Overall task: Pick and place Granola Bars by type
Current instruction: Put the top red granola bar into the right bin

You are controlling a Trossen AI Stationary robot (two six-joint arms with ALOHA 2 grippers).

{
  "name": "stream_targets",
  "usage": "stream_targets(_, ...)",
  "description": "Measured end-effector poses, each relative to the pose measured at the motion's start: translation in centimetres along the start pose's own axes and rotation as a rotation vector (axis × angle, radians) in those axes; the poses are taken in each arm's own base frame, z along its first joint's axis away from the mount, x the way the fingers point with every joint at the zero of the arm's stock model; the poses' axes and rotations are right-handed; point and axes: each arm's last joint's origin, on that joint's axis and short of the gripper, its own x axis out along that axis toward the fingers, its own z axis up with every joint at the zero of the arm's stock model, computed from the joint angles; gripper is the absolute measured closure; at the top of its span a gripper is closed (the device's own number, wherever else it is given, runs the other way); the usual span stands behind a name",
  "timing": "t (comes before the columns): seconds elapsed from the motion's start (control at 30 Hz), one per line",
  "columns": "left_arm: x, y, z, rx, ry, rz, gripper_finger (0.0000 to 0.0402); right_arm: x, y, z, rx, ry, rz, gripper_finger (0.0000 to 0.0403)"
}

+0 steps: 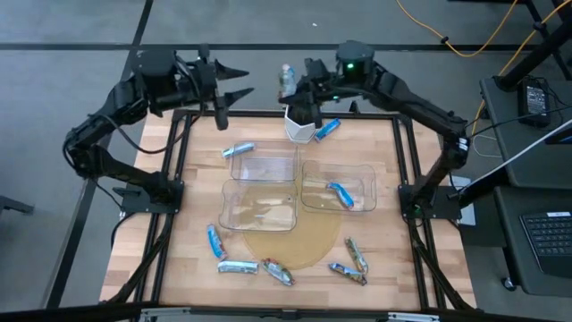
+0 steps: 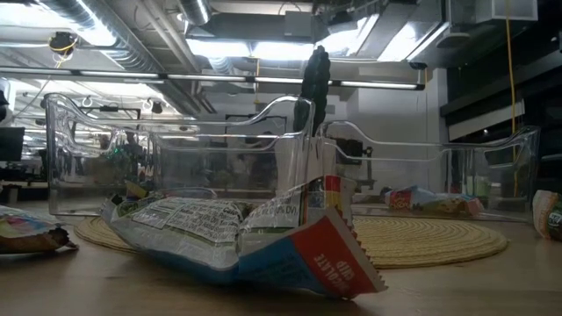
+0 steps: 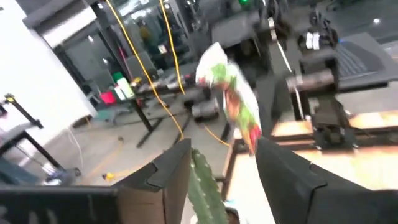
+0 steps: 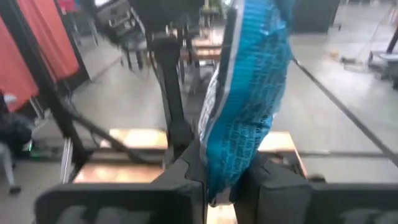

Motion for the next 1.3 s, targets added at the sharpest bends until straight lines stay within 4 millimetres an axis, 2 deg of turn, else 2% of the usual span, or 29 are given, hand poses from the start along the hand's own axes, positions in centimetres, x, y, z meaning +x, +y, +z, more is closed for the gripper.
stream_targets(0.1,-0.1,-0.2,-0.6,-0.020,0.062,-0.025,0.0227,-2.5,1.0,0.0,-0.004,0.107,-0.047,0.0358)
stream_targets(0.23,0.8,-0.7,-1.7,-0.024,0.166,-0.069,0.0231,-5.6,2.6,-0.7,-0.015,0.293,-0.136,0.0357)
stream_targets(0.37,1.6,-0.8,-1.9,0.013,0.182,-0.078,0.0236,-8.1,4.5,-0.7,-0.020,0.386,-0.180,0.0356)
stream_targets(0.53,3.0,-1.0,-2.0,0.058,0.171,-0.079,0.0238,-10.0,6.4,-1.0,0.048,0.469,-0.180,0.0355)
stream_targets(0.67,4.3,-1.1,-2.5,0.100,0.193,-0.088,0.0236,-10.0,7.8,-2.4,0.110,0.642,-0.211,0.0355)
stream_targets(0.83,5.8,-1.1,-3.3,0.113,0.232,-0.094,0.0240,-8.3,9.0,-6.0,0.175,0.835,-0.192,0.0355)
stream_targets(0.97,6.2,-0.9,-3.5,0.111,0.245,-0.084,0.0243,-6.5,9.6,-9.7,0.200,0.958,-0.164,0.0355)
stream_targets(1.17,5.9,-0.6,-3.4,0.102,0.240,-0.070,0.0240,-4.5,10.1,-17.2,0.211,1.153,-0.125,0.0355)
stream_targets(1.3,5.6,-0.6,-3.3,0.101,0.233,-0.068,0.0243,-3.9,10.3,-21.5,0.217,1.211,-0.109,0.0354)
